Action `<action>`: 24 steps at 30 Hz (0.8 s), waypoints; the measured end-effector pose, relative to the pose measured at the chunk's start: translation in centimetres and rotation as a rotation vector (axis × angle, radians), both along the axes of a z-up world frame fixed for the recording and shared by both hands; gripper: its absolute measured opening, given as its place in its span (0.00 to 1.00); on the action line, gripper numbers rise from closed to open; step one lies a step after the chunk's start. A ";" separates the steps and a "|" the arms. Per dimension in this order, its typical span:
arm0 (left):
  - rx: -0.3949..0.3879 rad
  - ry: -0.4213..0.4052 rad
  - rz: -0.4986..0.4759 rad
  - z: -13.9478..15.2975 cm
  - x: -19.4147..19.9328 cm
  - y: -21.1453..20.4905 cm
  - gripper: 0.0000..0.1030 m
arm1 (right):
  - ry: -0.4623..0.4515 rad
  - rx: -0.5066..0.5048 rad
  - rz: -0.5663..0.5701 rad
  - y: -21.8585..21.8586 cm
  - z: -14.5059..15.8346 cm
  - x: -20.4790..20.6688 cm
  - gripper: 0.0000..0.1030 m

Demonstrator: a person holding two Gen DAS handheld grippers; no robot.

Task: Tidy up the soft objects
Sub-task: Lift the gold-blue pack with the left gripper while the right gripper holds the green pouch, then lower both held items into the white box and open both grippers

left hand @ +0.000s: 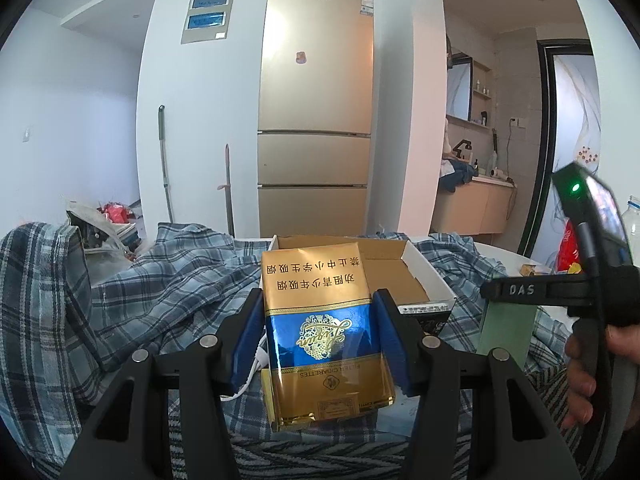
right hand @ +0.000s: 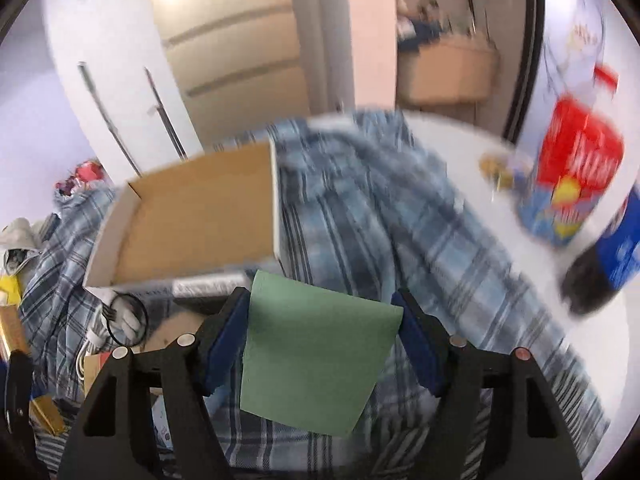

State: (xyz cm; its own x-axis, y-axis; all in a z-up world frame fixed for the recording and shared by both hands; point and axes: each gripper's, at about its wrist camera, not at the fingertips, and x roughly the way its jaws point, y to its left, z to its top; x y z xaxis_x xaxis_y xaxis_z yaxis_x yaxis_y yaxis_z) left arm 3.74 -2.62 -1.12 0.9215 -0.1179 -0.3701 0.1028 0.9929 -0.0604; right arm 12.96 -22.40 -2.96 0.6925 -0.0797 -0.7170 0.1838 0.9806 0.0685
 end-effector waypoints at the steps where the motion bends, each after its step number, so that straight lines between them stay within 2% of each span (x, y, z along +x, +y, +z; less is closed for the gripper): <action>1: 0.001 -0.005 -0.002 0.0 -0.1 0.1 0.55 | -0.045 -0.014 0.019 0.3 0.4 -0.5 0.69; 5: 0.009 -0.028 -0.014 0.1 -0.4 -0.1 0.55 | -0.207 -0.089 0.122 1.3 1.6 -2.4 0.69; 9: 0.014 -0.041 -0.023 0.2 -0.6 -0.3 0.55 | -0.300 -0.114 0.202 2.0 1.7 -3.7 0.69; 14: -0.001 -0.025 -0.013 0.1 -0.4 0.1 0.55 | -0.326 -0.095 0.232 2.0 2.1 -4.4 0.69; 17: 0.035 -0.021 -0.019 0.7 -0.3 -0.2 0.55 | -0.341 -0.086 0.235 1.5 3.1 -4.8 0.69; 24: 0.088 -0.125 -0.020 4.1 -1.7 -0.1 0.55 | -0.400 -0.091 0.254 0.9 6.7 -5.4 0.69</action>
